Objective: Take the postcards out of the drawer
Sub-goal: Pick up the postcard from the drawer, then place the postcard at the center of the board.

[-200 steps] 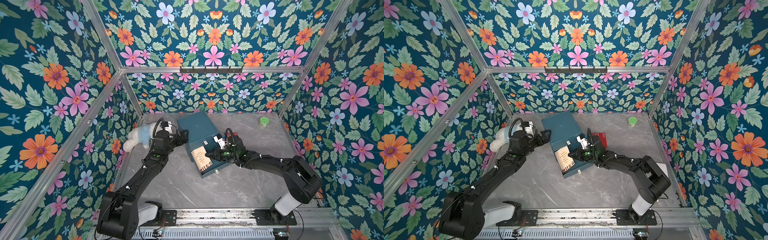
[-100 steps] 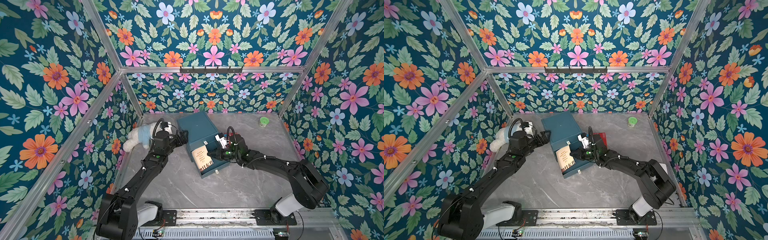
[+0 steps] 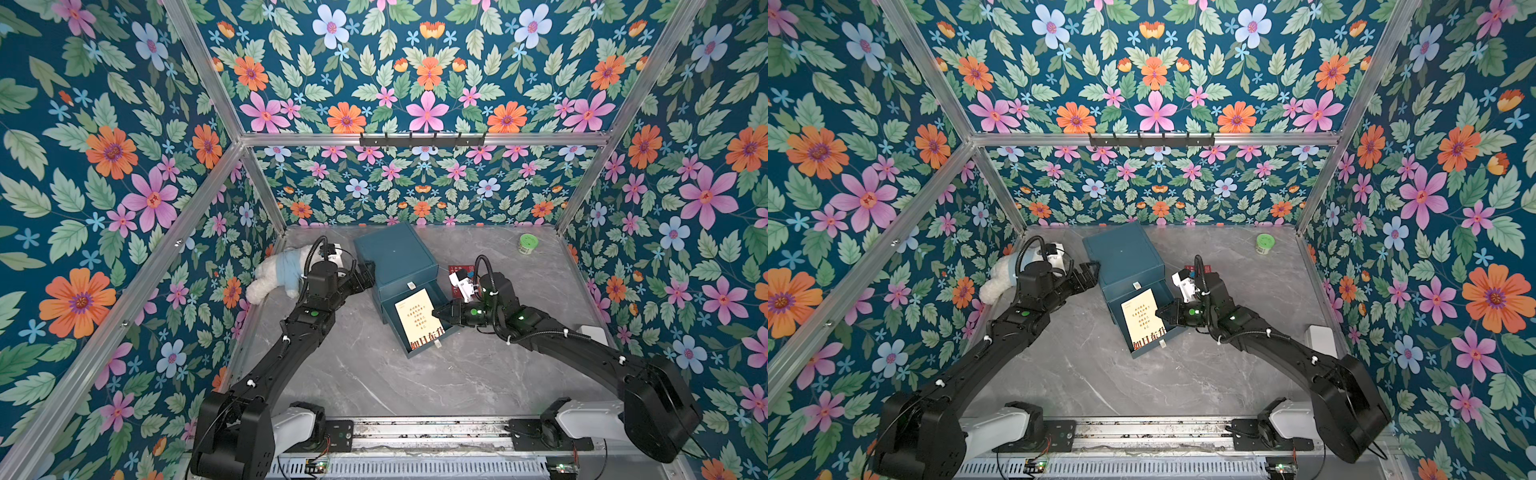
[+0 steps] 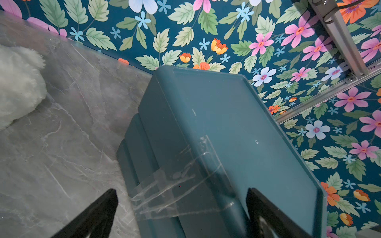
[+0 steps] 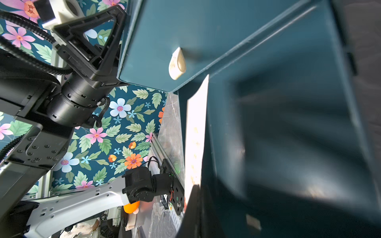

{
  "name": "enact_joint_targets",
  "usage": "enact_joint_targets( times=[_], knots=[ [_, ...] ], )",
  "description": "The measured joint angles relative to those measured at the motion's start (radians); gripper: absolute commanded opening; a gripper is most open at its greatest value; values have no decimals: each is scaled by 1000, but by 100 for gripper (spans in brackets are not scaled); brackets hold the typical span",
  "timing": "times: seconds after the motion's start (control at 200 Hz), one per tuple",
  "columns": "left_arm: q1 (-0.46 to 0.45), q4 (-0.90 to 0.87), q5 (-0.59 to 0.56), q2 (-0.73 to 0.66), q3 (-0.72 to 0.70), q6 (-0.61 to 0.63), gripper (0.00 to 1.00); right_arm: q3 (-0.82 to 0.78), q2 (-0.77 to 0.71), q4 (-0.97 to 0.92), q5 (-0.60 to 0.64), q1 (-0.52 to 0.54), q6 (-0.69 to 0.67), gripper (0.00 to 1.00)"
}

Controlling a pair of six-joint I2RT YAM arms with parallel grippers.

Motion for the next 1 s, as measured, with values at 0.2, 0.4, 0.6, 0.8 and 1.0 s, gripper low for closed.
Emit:
enact_joint_targets(
  times=[0.2,0.4,0.6,0.8,1.0],
  knots=[
    [0,-11,-5,0,8,0,100,1,-109,-105,29,-81,-50,0],
    [1,-19,-14,2,23,0,100,21,-164,-190,64,-195,-114,0],
    [1,-22,-21,13,27,0,100,66,-149,-254,95,-343,-201,0],
    [1,-23,-21,15,40,0,100,87,-67,-262,127,-487,-265,1],
    [1,-37,-32,15,53,5,100,177,82,-279,106,-570,-345,3]
  ],
)
